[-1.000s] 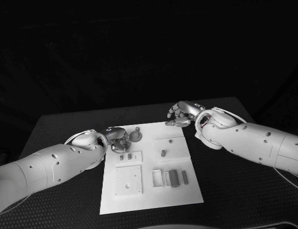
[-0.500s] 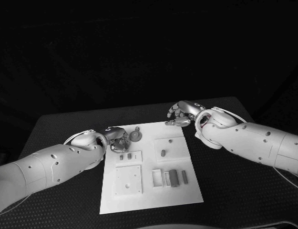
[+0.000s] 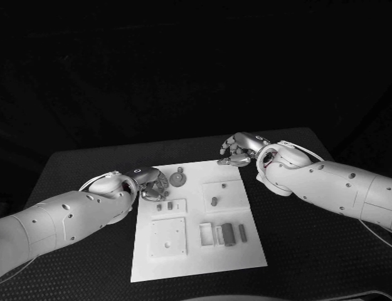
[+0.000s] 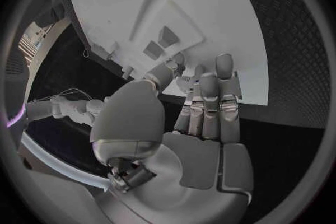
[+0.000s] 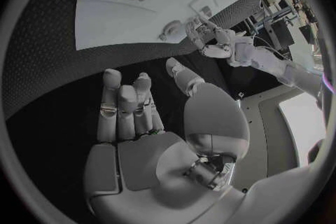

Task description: Assemble the parts on the task board

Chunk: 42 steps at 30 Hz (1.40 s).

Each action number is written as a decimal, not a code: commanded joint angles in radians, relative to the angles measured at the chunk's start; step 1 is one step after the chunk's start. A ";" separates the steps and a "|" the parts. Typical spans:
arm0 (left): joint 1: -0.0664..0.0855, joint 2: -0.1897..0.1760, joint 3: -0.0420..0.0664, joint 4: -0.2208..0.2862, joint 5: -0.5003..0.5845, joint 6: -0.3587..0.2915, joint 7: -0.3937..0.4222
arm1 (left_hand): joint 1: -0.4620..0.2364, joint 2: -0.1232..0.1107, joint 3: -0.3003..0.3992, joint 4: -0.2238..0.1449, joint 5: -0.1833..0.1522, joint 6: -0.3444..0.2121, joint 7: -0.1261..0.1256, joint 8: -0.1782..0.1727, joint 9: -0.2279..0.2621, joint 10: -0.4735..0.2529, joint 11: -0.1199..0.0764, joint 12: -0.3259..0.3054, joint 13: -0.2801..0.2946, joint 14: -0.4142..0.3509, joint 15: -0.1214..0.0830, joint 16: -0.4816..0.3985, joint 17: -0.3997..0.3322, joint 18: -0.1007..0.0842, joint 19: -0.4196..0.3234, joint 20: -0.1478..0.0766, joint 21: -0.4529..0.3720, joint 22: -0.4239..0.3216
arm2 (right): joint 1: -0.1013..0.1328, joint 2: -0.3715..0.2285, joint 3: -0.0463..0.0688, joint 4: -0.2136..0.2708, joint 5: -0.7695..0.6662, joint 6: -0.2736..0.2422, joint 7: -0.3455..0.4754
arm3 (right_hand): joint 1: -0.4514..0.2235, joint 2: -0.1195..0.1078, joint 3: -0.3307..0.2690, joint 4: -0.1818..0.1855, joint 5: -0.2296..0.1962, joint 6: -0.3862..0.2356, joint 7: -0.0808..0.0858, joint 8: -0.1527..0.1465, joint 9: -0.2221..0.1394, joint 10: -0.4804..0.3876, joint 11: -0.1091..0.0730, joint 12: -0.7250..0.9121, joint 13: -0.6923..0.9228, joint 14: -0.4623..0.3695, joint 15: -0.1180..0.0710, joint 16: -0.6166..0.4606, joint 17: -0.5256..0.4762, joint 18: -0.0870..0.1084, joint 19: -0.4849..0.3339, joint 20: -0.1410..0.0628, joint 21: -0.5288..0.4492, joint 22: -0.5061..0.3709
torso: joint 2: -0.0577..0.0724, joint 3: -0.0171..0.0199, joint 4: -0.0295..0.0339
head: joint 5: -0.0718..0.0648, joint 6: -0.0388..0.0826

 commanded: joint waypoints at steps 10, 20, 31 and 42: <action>-0.009 -0.039 -0.004 -0.019 -0.033 0.006 -0.028 | 0.009 -0.019 -0.003 0.002 -0.003 -0.005 -0.003 0.013 0.007 -0.096 0.067 0.001 -0.006 -0.007 0.019 0.006 -0.003 0.046 -0.005 0.018 -0.010 0.020 | 0.000 -0.011 0.001 -0.019 0.011 -0.015 0.026 | 0.009 -0.010 0.001 0.003 -0.003 -0.012 0.009 -0.008 -0.001 -0.007 0.002 -0.004 -0.006 -0.009 0.001 -0.010 -0.004 0.012 -0.007 -0.002 -0.007 0.013 | 0.000 0.0006 -0.0004 | 0.002 0.004; 0.014 -0.124 0.028 -0.023 0.460 -0.039 0.033 | 0.017 0.027 0.069 0.007 -0.003 0.106 0.047 0.085 0.032 0.050 0.032 0.067 0.028 -0.111 -0.009 -0.179 -0.088 0.002 -0.146 0.045 -0.136 -0.047 | 0.004 -0.036 0.000 -0.034 0.061 0.031 0.198 | 0.154 0.068 0.035 -0.112 -0.001 -0.020 0.011 -0.011 0.007 -0.033 0.010 -0.241 -0.184 -0.025 0.012 -0.105 -0.055 0.011 -0.050 0.023 -0.060 -0.007 | 0.000 0.0002 0.0004 | -0.007 0.018; 0.024 -0.209 0.055 0.044 1.101 0.098 0.185 | -0.167 0.043 0.029 0.038 0.017 -0.034 0.094 0.032 0.009 -0.212 0.146 0.002 -0.064 -0.376 0.159 -0.606 -0.231 -0.085 -0.539 0.157 -0.235 -0.292 | 0.004 -0.038 0.000 -0.045 -0.073 0.217 0.190 | 0.146 0.044 0.024 -0.104 -0.001 -0.059 0.050 -0.034 -0.027 0.007 0.073 -0.734 -0.507 -0.069 0.071 -0.231 -0.121 0.004 -0.121 0.068 -0.153 -0.046 | -0.001 -0.0028 0.0020 | -0.014 0.025; 0.030 -0.248 0.060 0.119 1.126 0.102 0.203 | -0.233 0.067 -0.026 0.046 0.012 -0.075 0.092 0.055 0.024 -0.253 0.145 0.023 -0.118 -0.550 0.224 -0.783 -0.272 -0.087 -0.771 0.248 -0.232 -0.440 | 0.004 -0.031 -0.013 -0.046 -0.164 0.233 0.179 | 0.144 0.039 0.025 -0.100 -0.003 -0.087 0.030 -0.017 -0.054 0.036 0.100 -0.925 -0.643 -0.475 0.263 -0.910 -0.451 -0.159 -0.686 0.190 -0.552 -0.164 | -0.001 -0.0031 0.0027 | -0.004 0.025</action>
